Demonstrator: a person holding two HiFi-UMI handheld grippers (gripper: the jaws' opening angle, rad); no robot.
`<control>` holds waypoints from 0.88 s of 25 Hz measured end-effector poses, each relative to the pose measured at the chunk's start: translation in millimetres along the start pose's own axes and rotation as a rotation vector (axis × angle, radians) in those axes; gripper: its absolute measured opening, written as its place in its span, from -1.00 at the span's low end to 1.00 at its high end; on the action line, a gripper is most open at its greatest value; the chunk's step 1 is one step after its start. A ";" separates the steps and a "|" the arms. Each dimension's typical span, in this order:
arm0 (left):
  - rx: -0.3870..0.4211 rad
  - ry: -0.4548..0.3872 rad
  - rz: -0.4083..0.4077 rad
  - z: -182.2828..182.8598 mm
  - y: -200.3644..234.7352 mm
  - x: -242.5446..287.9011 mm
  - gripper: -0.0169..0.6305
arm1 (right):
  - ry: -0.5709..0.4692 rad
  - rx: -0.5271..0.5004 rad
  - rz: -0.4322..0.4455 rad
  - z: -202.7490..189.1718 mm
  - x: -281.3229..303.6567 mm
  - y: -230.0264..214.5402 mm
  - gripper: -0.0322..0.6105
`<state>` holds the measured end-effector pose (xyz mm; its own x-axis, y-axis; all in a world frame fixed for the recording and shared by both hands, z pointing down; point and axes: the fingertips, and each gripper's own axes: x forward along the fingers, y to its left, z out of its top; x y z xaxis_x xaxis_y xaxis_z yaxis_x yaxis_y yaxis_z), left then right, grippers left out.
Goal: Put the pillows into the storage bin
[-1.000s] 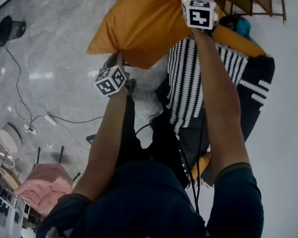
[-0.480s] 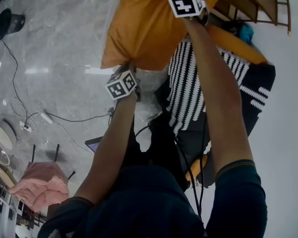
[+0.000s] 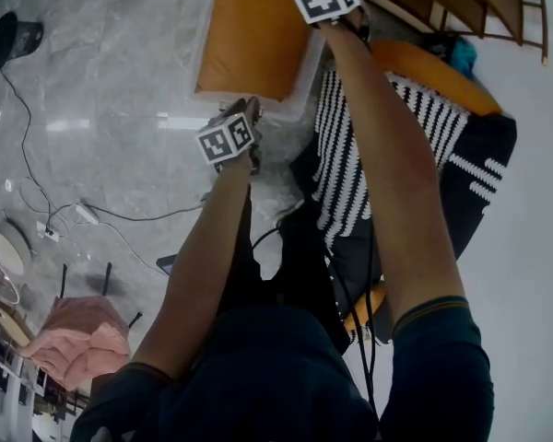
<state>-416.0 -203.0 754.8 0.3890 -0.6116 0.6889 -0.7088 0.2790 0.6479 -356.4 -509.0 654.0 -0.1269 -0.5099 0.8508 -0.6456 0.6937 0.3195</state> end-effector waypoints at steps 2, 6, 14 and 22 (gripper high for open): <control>0.072 -0.038 -0.010 23.9 -5.1 -4.9 -0.61 | -0.013 0.026 0.007 -8.4 -6.3 3.4 -0.48; 0.205 -0.112 -0.036 76.6 -23.2 -16.2 -0.61 | -0.074 0.076 -0.003 -16.5 -29.8 -2.0 -0.48; 0.428 -0.230 -0.108 151.4 -94.4 -46.0 -0.61 | -0.205 0.266 -0.055 -53.5 -110.1 -41.8 -0.48; 0.673 -0.261 -0.232 170.5 -211.2 -69.8 -0.61 | -0.334 0.478 -0.165 -126.5 -224.3 -102.1 -0.48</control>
<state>-393.8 -345.5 514.5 0.4795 -0.7784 0.4053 -0.8643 -0.3390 0.3716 -166.9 -401.0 483.3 -0.1764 -0.7771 0.6042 -0.9337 0.3265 0.1472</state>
